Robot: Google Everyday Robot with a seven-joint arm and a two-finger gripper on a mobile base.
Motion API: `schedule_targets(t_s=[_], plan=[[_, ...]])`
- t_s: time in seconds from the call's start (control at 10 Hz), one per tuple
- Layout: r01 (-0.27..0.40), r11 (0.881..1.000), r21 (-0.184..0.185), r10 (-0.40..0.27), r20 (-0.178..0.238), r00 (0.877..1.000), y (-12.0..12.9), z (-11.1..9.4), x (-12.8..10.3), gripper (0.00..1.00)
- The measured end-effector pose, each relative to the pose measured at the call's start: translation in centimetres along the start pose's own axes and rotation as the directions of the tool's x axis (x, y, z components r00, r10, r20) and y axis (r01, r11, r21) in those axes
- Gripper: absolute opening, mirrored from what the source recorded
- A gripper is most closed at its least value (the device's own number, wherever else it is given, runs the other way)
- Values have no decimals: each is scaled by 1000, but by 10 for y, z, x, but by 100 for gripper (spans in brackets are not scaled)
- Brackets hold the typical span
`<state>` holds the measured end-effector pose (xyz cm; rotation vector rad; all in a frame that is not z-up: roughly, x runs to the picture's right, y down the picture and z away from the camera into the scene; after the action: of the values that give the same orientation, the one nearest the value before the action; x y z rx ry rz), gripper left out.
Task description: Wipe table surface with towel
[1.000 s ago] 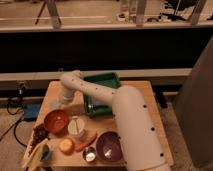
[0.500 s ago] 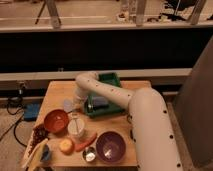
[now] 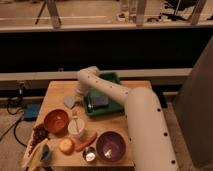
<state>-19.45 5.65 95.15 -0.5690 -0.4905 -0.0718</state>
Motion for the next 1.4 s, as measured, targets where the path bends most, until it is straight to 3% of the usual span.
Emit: schedule_targets(t_s=[0.4,0.8,1.1,1.4], plan=[[-13,1000,21,13,7,1000,-43,6,-7,2],[55,998,-4,-55,62,997,-58,26,-55,2],[173,983,-53,-166,124,978,-42,45,-106,2],[262,960,-94,-243,177,954,-9,50,-127,2]])
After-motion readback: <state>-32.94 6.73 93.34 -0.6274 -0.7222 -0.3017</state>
